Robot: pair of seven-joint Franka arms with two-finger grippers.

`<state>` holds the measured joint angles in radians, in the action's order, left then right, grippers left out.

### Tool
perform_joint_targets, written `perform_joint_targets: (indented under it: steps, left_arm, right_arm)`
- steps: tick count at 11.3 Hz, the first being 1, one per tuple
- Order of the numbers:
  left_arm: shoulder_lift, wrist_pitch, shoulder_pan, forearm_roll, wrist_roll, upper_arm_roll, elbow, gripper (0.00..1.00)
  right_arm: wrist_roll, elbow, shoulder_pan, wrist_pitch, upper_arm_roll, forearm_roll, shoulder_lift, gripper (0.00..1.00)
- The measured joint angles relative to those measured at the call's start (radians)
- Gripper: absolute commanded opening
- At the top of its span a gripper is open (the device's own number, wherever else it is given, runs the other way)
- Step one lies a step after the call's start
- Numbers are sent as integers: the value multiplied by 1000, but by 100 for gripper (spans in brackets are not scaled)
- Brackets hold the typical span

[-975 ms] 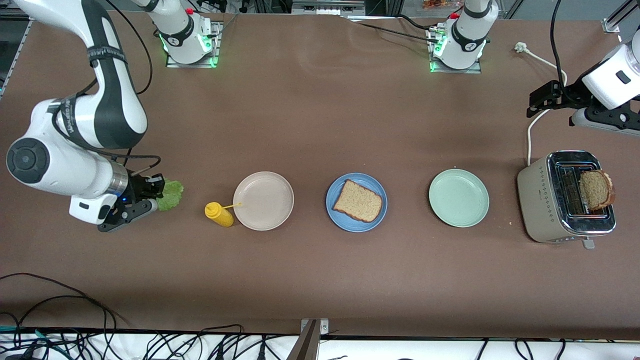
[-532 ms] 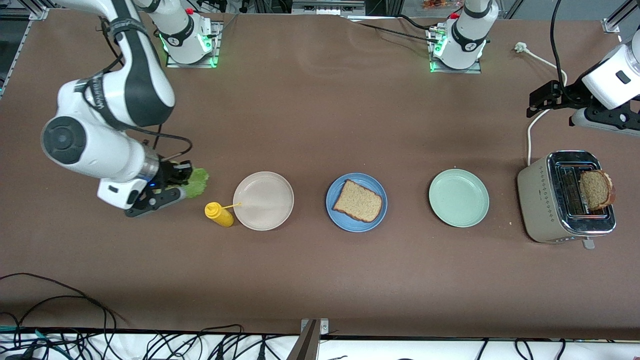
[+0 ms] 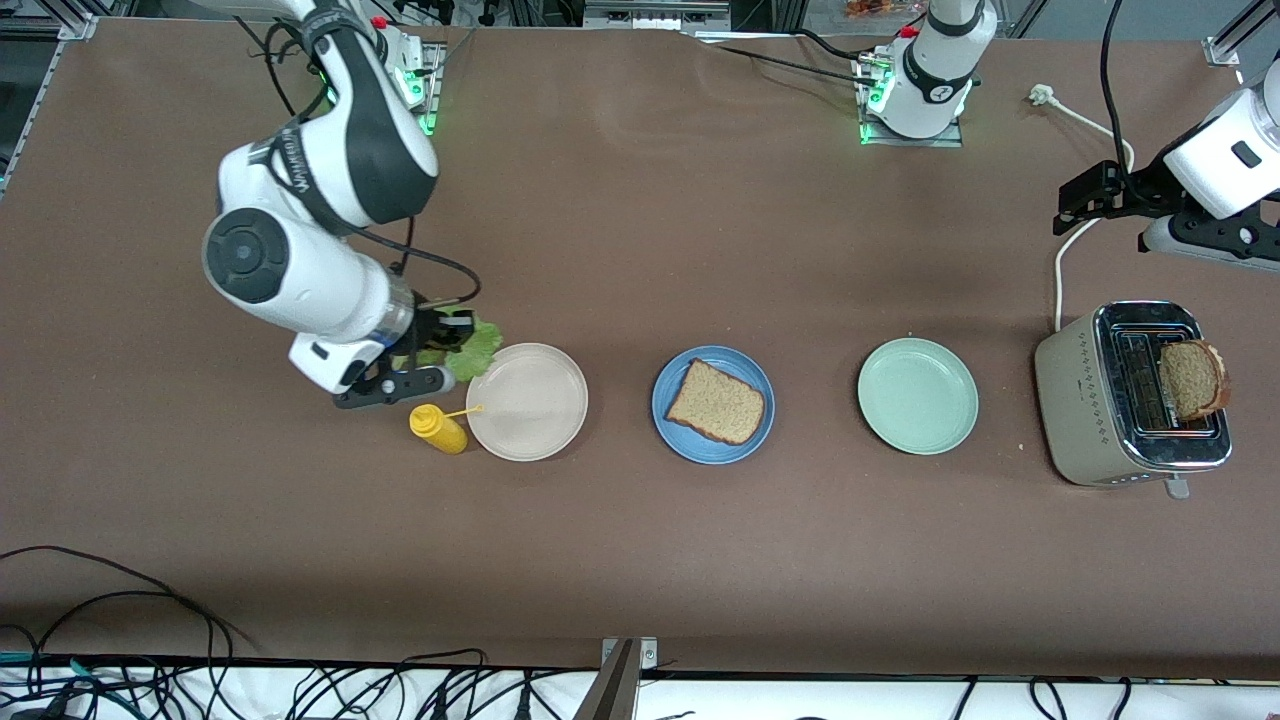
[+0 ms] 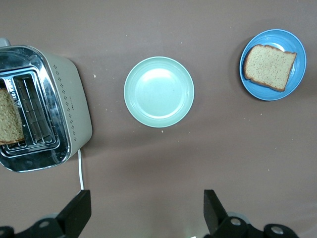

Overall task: Make sandwich in blue plate with both arms
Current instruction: 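Lift the lettuce leaf and carry it toward the blue plate, then lower the lettuce leaf onto the bread with the right gripper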

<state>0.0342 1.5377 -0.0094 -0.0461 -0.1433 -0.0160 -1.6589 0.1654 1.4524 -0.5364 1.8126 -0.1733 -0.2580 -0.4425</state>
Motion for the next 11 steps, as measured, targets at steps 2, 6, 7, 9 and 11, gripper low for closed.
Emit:
perform_joint_targets:
  steps: [2, 6, 7, 9, 11]
  left_arm:
    - [0, 0, 0, 0, 0, 0, 0, 100]
    - [0, 0, 0, 0, 0, 0, 0, 100]
    - [0, -1, 0, 0, 0, 0, -1, 100]
    - [0, -1, 0, 0, 0, 0, -1, 100]
    - [0, -1, 0, 0, 0, 0, -1, 100]
  right_arm:
    - [113, -64, -81, -1, -37, -27, -56, 0]
    - [332, -185, -175, 3, -65, -36, -183, 0]
    - [397, -229, -188, 3, -65, -59, -218, 0]
    - [499, -311, -206, 4, -70, -120, -286, 0]
    - [582, -369, -228, 19, -80, -133, -340, 0]
